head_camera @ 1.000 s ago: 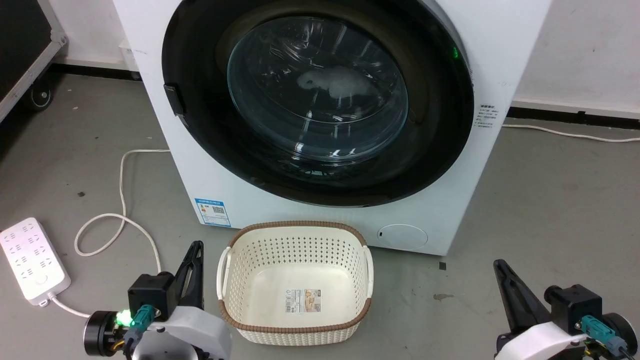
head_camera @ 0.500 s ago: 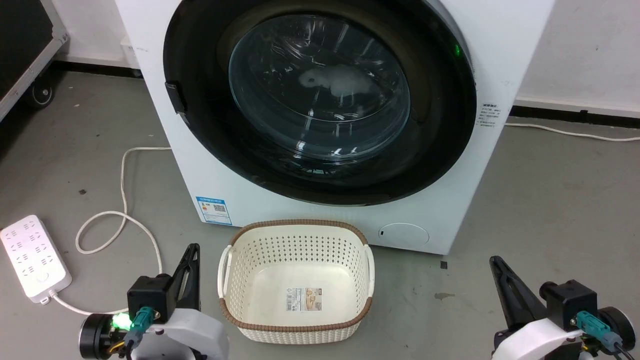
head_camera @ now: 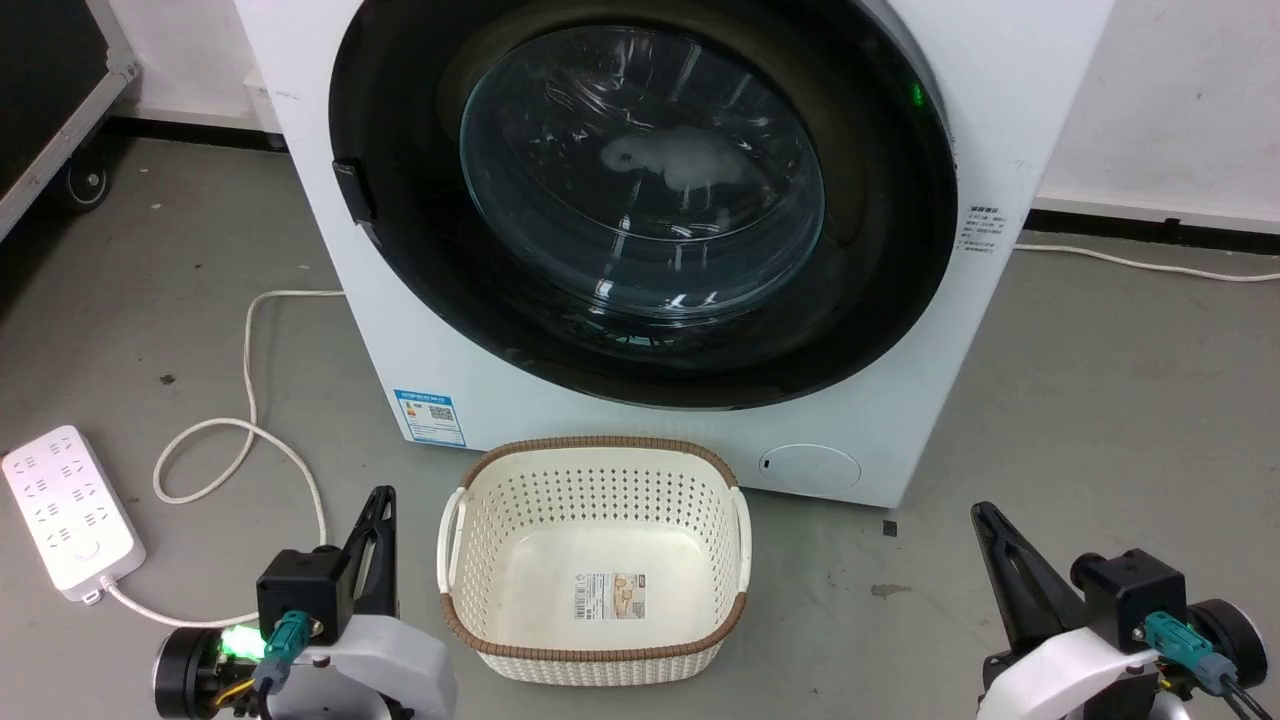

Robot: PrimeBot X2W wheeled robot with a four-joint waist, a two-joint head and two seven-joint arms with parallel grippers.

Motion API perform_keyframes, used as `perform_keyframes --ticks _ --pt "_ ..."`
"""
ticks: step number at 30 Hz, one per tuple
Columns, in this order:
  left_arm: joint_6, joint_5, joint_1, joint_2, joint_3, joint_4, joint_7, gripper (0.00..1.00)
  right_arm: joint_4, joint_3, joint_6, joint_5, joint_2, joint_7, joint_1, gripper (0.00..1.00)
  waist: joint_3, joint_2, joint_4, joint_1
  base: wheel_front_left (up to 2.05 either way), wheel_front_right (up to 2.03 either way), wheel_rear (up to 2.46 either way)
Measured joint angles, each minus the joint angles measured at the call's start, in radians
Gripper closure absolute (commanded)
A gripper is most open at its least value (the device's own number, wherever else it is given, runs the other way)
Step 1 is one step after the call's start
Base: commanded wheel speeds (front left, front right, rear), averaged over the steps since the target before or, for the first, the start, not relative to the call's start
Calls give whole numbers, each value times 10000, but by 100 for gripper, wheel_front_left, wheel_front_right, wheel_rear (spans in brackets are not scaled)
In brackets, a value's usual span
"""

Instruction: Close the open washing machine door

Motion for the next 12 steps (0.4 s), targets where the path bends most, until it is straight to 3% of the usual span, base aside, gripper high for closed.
perform_keyframes --ticks 12 --pt "0 -2 0 -12 23 -10 0 100 -6 8 0 0 0 4 -1 100 0 1 0 0 0 0 0"
